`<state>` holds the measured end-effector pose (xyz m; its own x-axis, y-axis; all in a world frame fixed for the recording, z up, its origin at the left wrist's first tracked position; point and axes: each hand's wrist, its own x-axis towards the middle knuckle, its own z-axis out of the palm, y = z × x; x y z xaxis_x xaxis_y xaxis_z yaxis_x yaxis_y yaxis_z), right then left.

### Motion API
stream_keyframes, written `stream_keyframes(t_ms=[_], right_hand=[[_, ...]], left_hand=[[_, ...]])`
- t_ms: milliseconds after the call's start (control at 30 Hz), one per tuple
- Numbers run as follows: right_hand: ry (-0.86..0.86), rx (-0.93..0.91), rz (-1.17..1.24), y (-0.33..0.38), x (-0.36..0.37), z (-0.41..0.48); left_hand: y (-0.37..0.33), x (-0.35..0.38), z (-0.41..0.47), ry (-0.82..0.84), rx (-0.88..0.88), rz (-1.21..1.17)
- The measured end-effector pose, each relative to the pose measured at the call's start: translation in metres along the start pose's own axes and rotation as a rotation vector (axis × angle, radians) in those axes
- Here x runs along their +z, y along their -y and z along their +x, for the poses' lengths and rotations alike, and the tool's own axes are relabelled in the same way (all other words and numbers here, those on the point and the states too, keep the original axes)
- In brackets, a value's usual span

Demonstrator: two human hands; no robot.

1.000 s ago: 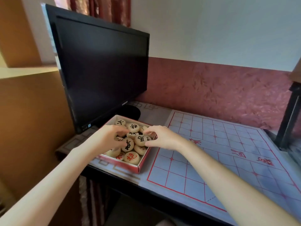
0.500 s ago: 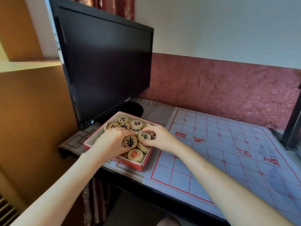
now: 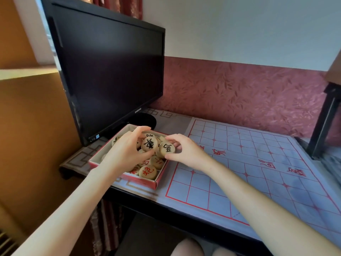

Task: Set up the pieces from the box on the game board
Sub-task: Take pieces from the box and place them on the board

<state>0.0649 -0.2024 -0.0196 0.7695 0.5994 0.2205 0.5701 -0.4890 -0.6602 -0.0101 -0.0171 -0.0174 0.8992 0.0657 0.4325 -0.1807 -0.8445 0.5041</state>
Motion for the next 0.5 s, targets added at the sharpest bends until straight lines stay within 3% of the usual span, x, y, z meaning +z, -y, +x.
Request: stream_keyframes(t_ms=[200,500], right_hand=[[-0.069,0.048,-0.007,-0.017,-0.034,-0.039],[-0.147,0.281,-0.035,-0.065,-0.096,-0.154]], left_hand=[[-0.034,0.028,0.002,0.028,0.05,-0.058],[-0.109,0.1,-0.007,0.22,0.178,-0.212]])
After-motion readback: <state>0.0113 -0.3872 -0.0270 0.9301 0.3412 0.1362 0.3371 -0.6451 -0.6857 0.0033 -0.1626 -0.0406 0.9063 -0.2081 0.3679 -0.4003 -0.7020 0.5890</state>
